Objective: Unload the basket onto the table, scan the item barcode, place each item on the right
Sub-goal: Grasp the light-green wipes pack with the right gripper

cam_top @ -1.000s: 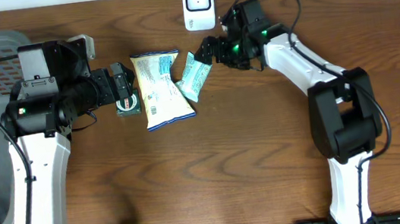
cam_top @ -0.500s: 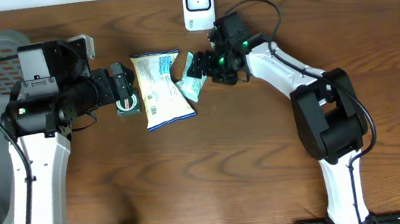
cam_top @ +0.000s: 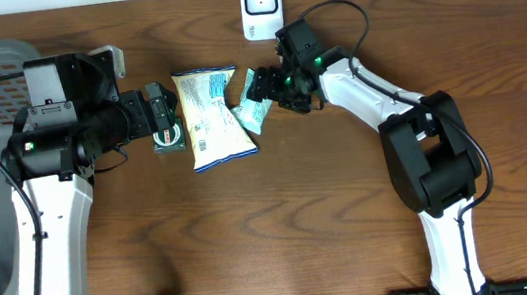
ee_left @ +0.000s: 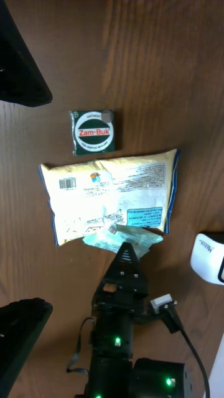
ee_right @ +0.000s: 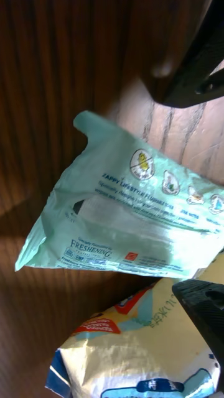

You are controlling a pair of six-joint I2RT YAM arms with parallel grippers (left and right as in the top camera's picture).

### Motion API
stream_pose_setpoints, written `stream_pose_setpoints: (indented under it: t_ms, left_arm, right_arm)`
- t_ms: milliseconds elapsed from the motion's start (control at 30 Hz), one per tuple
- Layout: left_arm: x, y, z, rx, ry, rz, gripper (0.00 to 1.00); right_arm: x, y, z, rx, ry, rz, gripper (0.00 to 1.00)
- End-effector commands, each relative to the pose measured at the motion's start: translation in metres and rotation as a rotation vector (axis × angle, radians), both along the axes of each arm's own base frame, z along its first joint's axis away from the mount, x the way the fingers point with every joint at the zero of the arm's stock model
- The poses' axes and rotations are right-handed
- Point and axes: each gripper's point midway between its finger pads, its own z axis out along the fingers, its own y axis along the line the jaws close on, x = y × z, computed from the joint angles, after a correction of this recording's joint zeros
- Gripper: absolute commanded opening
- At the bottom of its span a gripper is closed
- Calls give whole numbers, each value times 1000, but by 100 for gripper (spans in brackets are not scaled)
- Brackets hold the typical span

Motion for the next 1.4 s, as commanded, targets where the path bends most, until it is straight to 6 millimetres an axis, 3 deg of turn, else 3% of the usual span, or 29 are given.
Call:
stream_pose_setpoints:
  t_ms: [0,67,167,467,600,767,967,1133,1233,1300,1333,1367]
  left_arm:
    - [1,1,-1,13,-4,-7,98]
    - [1,1,-1,13,-4,-7,98]
    - [1,1,0,13,-4,-7,98]
    - [1,1,-1,13,-4,-7,98]
    - [1,1,-1,13,-4,-7,98]
    - [1,1,-1,13,-4,-7,98]
    - [1,1,-1,13,-4,-7,98]
    - [1,1,-1,13,-4,-7,98]
    - [1,1,0,13,-4,-7,98]
    - [1,1,-1,13,-4,-7,98]
    - [1,1,-1,13,-4,-7,98]
    - [1,1,-1,13,-4,-7,98]
  right_arm:
    - [-8,10,-26,-21,45,-3,83]
    - [-9,12,-33,-23,56,-5,82]
    - [-10,12,-44,-22,84,-31,70]
    - [-9,7,-52,-23,101,-42,1]
    - [-10,8,-46,25,105,3,1]
    - [-7,6,-25,126,92,72,1]
    - [7,-12,31,289,8,152,1]
    - [2,-13,80,436,-79,276,1]
    - [-4,-10,100,493,-110,329,1]
    - [-4,-9,104,491,-120,334,1]
    - [-4,-10,103,483,-122,330,5]
    - [-2,-10,99,462,-122,320,20]
